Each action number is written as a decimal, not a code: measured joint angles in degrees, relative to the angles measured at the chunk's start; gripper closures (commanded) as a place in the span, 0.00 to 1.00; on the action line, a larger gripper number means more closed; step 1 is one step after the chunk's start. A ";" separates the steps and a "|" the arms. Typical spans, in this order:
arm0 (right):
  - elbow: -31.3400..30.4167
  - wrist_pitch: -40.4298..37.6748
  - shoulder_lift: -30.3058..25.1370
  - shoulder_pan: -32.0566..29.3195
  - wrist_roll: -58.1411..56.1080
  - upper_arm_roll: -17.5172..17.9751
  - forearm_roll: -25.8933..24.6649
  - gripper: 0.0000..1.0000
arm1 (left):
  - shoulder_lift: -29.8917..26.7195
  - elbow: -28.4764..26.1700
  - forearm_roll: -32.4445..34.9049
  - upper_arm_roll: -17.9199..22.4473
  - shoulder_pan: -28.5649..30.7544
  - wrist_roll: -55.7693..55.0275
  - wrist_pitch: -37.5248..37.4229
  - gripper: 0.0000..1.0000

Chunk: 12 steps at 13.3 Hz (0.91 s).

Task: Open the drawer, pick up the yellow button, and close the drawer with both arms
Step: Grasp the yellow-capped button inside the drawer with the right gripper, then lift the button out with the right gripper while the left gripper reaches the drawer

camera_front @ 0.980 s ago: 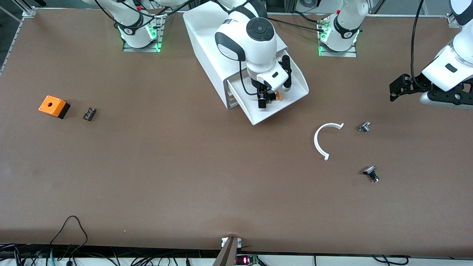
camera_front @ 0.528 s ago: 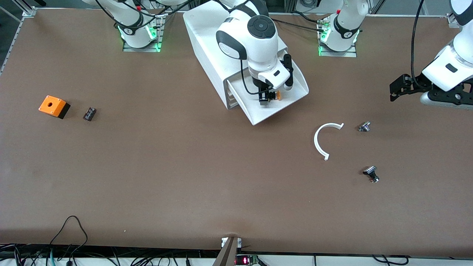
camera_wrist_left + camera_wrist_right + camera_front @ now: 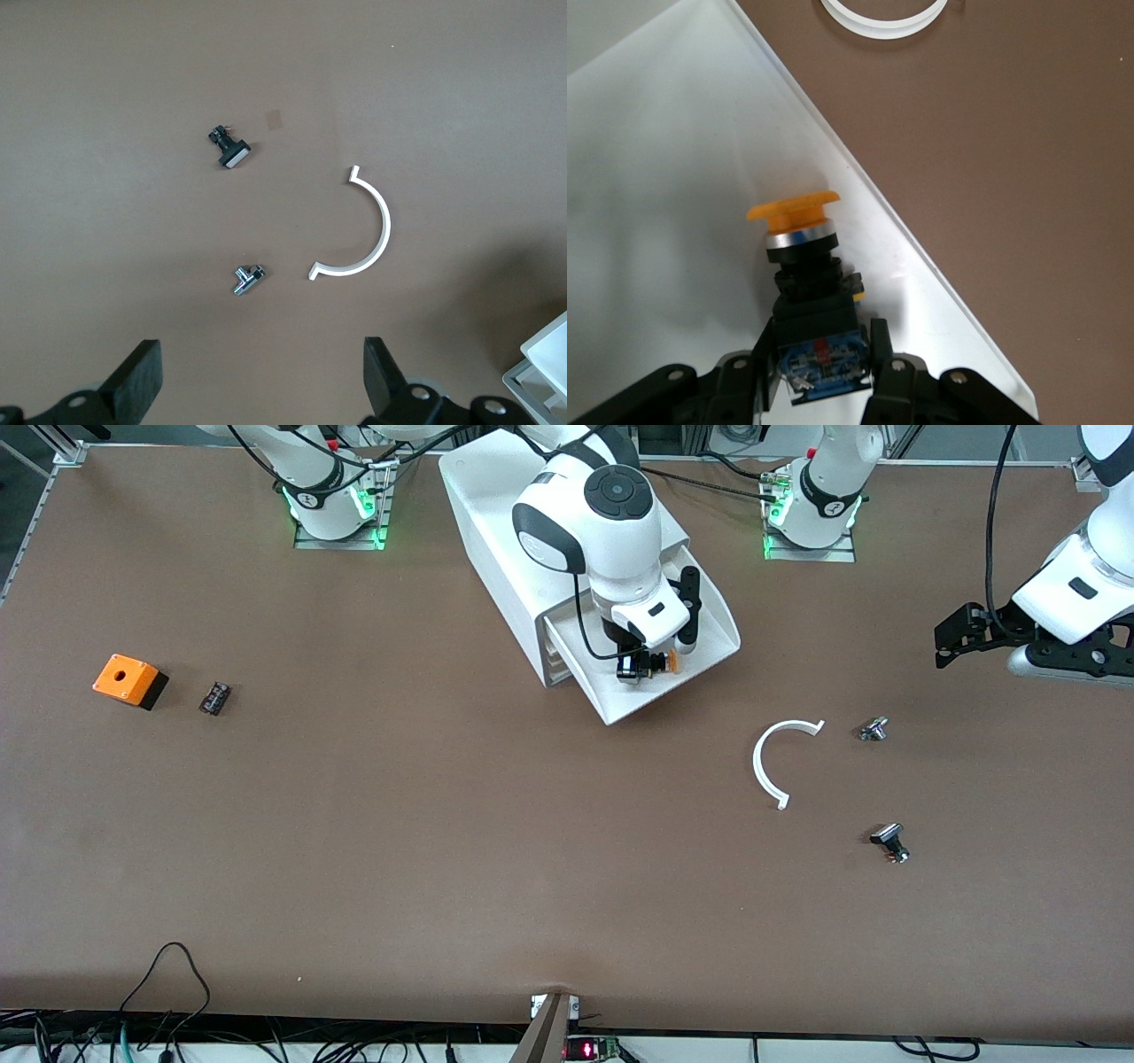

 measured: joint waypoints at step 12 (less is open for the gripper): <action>0.72 -5.01 -9.41 1.96 2.18 -8.95 0.82 0.67 | 0.04 -0.02 -0.02 -0.34 -0.23 0.00 -0.01 0.00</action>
